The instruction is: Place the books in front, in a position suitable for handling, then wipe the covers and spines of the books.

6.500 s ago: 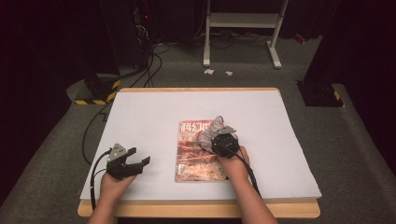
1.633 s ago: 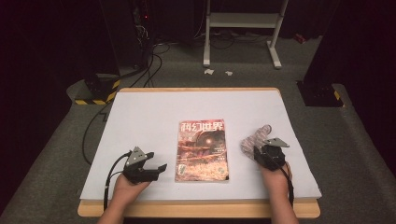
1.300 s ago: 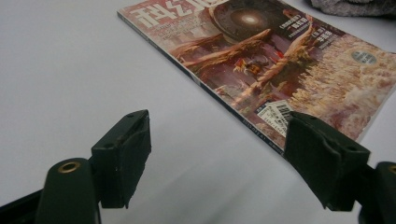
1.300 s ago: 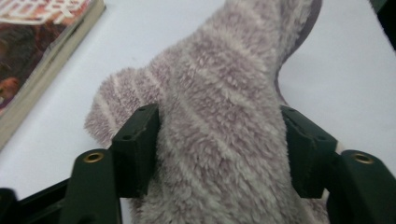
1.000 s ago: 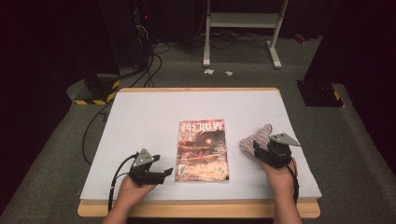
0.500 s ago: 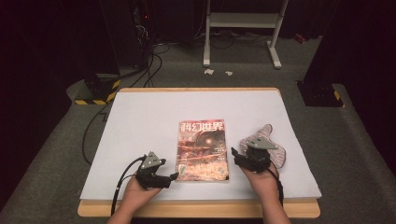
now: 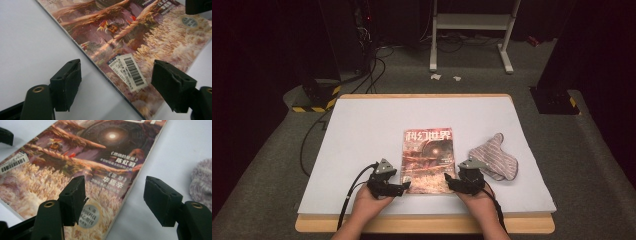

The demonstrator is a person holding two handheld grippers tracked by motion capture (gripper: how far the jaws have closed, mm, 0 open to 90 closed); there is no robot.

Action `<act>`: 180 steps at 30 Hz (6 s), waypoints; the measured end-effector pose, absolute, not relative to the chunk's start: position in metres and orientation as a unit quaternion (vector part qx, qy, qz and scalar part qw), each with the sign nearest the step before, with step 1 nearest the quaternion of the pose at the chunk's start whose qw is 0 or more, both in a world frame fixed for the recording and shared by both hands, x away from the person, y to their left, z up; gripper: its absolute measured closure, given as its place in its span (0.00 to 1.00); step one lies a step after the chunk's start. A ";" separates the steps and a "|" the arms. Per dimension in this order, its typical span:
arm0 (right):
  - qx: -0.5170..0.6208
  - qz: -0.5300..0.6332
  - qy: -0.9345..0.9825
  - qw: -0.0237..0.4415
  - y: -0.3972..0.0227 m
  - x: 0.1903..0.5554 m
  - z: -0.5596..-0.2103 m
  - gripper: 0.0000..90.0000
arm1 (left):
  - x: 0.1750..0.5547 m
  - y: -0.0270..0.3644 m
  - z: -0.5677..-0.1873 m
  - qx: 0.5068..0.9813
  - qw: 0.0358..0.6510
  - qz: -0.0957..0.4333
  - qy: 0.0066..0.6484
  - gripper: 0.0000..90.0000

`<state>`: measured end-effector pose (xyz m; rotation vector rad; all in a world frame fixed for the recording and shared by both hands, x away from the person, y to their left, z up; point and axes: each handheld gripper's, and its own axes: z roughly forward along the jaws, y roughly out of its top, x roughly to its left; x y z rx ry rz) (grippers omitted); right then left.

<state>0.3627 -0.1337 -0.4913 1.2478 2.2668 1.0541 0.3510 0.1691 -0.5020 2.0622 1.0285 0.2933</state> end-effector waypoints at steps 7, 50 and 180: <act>0.441 0.365 0.802 0.172 -0.134 0.360 -0.495 0.39 | 0.358 0.161 -0.504 0.818 0.387 0.118 0.408 0.25; 0.421 0.347 0.816 0.191 -0.105 0.347 -0.499 0.46 | 0.351 0.175 -0.492 0.753 0.479 0.117 0.437 0.41; 0.431 0.353 0.808 0.192 -0.095 0.342 -0.502 0.42 | 0.336 0.180 -0.503 0.707 0.526 0.022 0.472 0.50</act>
